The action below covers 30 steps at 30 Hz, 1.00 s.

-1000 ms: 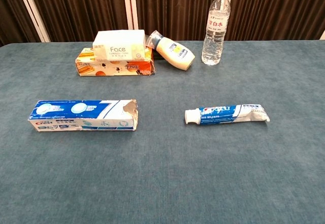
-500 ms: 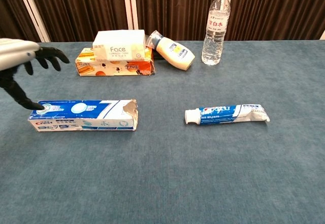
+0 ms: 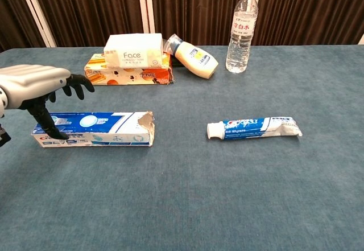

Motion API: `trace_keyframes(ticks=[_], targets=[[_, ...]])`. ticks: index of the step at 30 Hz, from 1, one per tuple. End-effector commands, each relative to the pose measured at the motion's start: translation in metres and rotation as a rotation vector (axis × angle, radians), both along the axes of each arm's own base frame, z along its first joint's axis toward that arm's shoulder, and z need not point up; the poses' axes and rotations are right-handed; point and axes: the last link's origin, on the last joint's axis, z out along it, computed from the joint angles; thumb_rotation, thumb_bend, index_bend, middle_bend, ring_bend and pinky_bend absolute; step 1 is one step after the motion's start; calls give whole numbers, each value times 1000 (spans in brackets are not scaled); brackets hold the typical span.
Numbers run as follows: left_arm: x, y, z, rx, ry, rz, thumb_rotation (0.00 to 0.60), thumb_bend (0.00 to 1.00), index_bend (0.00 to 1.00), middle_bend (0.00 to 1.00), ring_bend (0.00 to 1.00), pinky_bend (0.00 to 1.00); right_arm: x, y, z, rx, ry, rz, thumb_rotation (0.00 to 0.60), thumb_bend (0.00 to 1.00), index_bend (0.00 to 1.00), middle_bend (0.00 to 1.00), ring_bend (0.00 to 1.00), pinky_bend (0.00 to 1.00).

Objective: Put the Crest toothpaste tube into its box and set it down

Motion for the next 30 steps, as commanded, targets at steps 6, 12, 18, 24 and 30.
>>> trace_keyframes(ticks=[6, 12, 18, 24, 30], targets=[[-1, 6, -18, -21, 16, 10, 600, 155, 190, 264, 253, 332, -1, 0, 1, -4, -9, -6, 600, 472, 0, 0, 0, 0], [5, 8, -34, -41, 10, -4, 600, 187, 223, 314, 300, 377, -1, 0, 2, -10, -15, -7, 600, 473, 0, 0, 0, 0], [7, 8, -43, -40, 10, -14, 600, 253, 297, 396, 379, 446, -1, 0, 3, -13, -21, -7, 600, 473, 0, 0, 0, 0], [7, 7, -46, -32, -8, -22, 600, 366, 389, 511, 484, 546, -1, 1, 3, -12, -24, -6, 600, 472, 0, 0, 0, 0], [9, 5, -45, -16, -34, -58, 600, 392, 434, 551, 519, 567, -1, 1, 3, -11, -24, -8, 600, 473, 0, 0, 0, 0]])
